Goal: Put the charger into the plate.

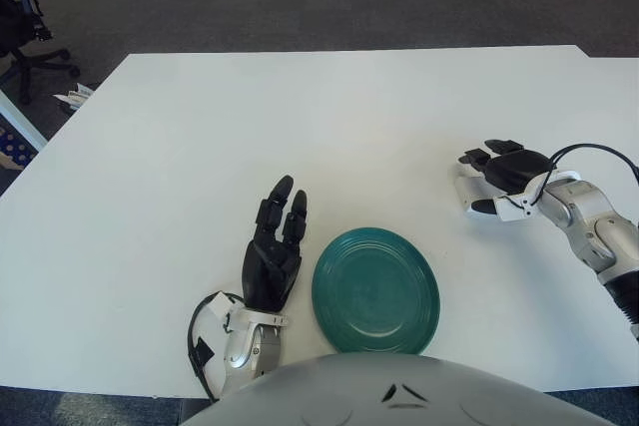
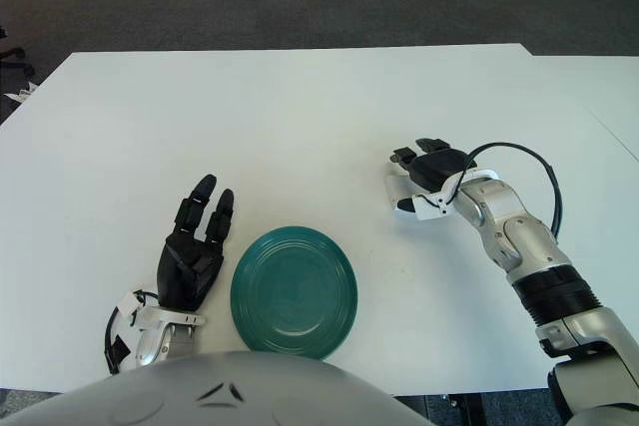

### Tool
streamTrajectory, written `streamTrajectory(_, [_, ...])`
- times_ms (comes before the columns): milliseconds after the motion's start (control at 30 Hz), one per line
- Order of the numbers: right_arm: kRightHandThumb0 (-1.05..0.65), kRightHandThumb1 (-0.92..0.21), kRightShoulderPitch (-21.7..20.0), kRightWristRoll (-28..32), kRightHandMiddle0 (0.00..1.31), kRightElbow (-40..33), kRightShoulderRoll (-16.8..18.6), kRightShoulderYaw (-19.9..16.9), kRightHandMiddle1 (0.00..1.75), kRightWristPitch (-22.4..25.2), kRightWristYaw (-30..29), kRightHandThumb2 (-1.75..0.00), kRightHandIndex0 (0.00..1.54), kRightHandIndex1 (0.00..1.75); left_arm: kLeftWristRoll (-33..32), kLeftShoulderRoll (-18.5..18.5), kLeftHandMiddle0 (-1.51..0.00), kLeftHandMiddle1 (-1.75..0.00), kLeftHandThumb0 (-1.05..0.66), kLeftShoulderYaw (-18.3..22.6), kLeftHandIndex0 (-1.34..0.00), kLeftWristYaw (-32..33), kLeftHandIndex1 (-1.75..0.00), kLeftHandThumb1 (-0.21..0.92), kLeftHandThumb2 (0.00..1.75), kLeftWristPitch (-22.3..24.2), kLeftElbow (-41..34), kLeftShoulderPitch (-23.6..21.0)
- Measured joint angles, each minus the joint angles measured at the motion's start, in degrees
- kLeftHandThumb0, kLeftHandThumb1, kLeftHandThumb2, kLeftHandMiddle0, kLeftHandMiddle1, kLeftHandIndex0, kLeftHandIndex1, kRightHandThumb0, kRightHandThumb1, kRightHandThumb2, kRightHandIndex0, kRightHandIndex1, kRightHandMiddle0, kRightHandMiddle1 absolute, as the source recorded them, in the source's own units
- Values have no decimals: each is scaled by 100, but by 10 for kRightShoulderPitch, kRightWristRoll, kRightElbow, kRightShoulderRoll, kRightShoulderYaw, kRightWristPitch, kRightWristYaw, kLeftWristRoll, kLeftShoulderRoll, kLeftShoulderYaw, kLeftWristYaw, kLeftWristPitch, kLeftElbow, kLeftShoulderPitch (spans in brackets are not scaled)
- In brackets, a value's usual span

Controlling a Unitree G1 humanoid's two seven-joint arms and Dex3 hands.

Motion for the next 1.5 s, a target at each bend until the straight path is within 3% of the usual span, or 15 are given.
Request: streamTrajectory(1500, [-105, -92, 18, 2, 0, 38, 2, 7, 57, -13, -54, -86, 30, 1, -10, 0, -12, 0, -101, 6, 0, -24, -43, 92, 113, 0, -2, 1])
